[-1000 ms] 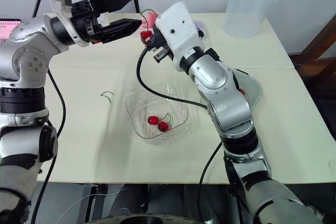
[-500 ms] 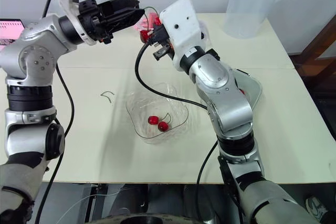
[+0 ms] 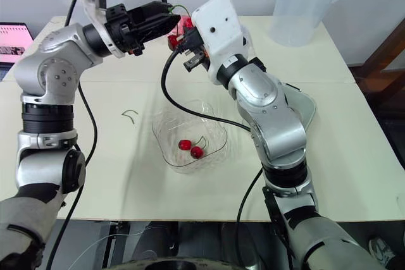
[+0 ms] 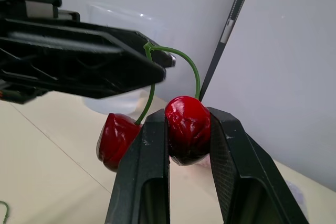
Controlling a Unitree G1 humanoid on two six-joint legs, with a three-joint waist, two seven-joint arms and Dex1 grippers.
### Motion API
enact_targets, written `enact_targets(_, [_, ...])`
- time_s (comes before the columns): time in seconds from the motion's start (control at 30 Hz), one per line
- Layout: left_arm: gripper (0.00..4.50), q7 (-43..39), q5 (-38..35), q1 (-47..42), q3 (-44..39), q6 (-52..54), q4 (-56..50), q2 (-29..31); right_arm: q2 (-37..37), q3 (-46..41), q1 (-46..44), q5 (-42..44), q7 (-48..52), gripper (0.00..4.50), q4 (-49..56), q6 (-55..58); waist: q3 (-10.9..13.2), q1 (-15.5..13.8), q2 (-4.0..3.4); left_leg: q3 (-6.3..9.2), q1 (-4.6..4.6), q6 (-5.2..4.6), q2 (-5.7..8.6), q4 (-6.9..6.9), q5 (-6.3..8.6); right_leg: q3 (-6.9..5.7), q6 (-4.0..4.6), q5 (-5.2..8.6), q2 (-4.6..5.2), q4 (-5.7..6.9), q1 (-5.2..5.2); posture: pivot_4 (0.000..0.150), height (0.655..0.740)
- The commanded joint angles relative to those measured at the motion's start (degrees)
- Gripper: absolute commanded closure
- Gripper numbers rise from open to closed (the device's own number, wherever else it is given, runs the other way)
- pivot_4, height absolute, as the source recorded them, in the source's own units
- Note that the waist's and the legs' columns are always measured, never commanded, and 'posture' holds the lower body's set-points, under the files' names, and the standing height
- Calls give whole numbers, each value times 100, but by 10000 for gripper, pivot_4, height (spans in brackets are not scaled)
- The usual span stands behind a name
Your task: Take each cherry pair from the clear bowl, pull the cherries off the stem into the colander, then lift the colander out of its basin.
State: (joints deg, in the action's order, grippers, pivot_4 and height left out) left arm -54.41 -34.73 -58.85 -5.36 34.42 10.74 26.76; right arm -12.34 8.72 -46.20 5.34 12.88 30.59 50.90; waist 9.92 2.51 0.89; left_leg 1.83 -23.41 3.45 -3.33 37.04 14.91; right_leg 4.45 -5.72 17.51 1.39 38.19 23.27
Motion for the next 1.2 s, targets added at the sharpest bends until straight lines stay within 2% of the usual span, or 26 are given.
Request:
enact_targets(0.03, [23230, 41, -19, -193, -68, -98, -102, -43, 17, -57, -172, 26, 14, 38981, 275, -30, 0, 0, 0, 0, 0, 0, 0, 0, 0, 0, 0, 0, 0, 0, 0, 1500, 7367])
enact_targets(0.8, [23230, 215, -234, -214, -196, 11, -220, -206, -10, -22, -223, 19, 68, 38981, 332, 84, 0, 1, 0, 1, 0, 1, 1, 0, 0, 0, 0, 0, 0, 0, 0, 1500, 7367])
enact_targets(0.83, [28638, 218, -240, -214, -201, 15, -221, -210, -12, -22, -224, 19, 72, 38981, 333, 88, 0, 1, 0, 1, 0, 1, 1, 0, -1, 0, 0, 0, 1, 0, 0, 1500, 7367])
enact_targets(0.97, [44446, 224, -253, -207, -209, 21, -235, -223, -10, -25, -230, 15, 82, 38981, 335, 102, 0, 1, 0, 1, 0, 1, 1, 0, -1, 0, 0, 0, 0, 0, 0, 1500, 7367])
enact_targets(1.2, [44446, 252, -385, -180, -256, 111, -347, -183, -26, -26, -214, 14, 101, 38981, 349, 150, 0, 1, 0, 1, 0, 1, 1, -1, -1, 0, 0, 0, 1, 0, 0, 1500, 7367])
